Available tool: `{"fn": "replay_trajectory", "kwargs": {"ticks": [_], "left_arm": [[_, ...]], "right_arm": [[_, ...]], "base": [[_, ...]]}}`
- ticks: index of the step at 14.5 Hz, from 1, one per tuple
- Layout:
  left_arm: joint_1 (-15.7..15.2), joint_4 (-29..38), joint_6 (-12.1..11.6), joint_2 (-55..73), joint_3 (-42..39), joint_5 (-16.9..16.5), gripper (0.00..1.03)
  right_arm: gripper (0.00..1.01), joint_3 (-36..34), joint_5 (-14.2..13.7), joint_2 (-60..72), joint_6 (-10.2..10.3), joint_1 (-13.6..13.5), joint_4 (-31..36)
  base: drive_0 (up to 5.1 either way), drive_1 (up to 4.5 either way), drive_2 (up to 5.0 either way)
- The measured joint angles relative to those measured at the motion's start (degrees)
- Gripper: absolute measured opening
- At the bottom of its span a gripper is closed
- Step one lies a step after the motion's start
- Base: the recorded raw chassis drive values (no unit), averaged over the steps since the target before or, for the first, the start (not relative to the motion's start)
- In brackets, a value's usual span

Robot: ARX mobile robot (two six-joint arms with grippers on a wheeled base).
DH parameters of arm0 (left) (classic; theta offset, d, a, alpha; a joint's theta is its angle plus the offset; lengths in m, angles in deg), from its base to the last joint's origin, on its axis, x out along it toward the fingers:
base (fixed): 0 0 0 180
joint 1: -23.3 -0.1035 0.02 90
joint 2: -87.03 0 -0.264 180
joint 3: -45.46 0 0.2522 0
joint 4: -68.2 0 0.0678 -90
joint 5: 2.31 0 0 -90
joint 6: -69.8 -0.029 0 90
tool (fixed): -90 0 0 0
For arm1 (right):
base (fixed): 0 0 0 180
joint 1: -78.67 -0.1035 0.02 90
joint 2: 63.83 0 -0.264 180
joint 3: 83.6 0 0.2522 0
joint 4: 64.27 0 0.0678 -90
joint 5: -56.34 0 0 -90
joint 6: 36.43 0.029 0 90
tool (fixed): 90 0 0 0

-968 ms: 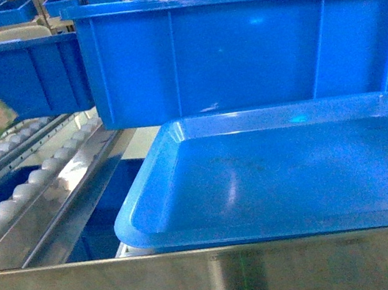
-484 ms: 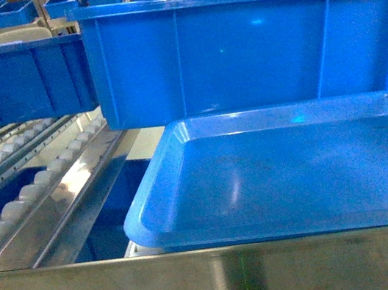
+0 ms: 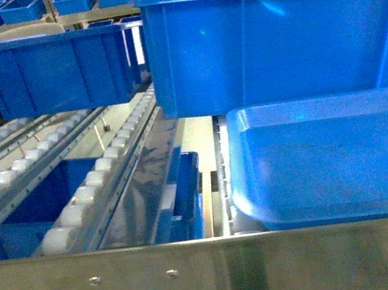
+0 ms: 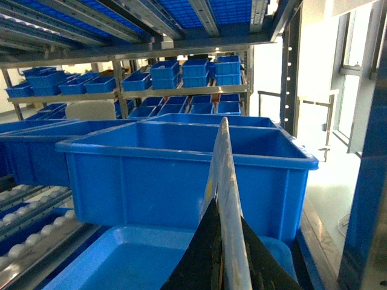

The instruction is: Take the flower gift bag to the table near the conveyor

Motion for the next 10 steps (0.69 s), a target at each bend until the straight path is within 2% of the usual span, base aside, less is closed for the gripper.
{"fn": "replay_trajectory", "kwargs": {"ticks": [10], "left_arm": [[0.0,0.11,0.0,-0.02,0.0,0.2,0.02]], "right_arm": [[0.02,0.0,0.02,0.02,0.0,0.0,0.24]], "base": [[-4.5,0.46,4.1]]}}
